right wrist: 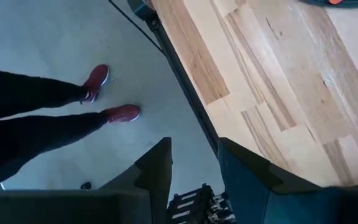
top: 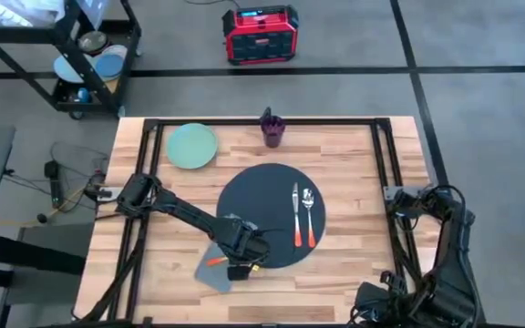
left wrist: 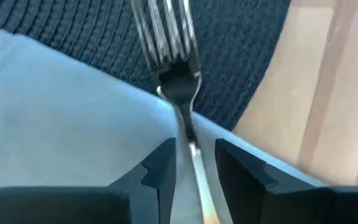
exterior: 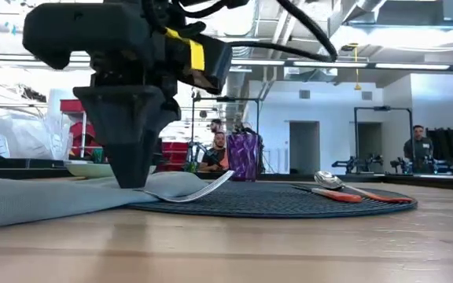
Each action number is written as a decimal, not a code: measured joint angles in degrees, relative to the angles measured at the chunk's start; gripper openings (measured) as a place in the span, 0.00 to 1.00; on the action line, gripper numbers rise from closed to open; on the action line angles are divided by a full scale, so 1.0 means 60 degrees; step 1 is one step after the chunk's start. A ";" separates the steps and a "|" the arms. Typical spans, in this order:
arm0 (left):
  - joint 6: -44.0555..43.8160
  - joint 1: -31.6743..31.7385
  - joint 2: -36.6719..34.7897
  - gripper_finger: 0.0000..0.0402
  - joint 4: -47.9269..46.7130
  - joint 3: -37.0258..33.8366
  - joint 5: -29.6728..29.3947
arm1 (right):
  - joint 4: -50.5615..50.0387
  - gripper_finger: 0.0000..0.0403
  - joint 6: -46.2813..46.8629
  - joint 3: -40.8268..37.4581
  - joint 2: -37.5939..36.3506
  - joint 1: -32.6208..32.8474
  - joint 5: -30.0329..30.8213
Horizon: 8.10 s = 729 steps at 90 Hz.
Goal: Set table place
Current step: Put the orange fork on the table napkin
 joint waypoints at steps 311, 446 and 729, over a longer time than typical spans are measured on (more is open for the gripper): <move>0.0649 0.0455 0.1314 0.23 0.2499 0.1552 0.1812 | 0.0458 0.29 0.0375 0.0000 0.0000 0.0093 -0.0007; 0.1036 0.1201 0.1864 0.39 0.0631 0.2911 0.0911 | 0.0365 0.29 0.0815 0.0000 -0.0002 -0.0097 -0.0015; 0.1271 0.1118 0.1519 0.00 -0.1440 0.3850 0.1245 | -0.0219 0.29 0.0752 0.0000 0.0002 -0.0078 0.0000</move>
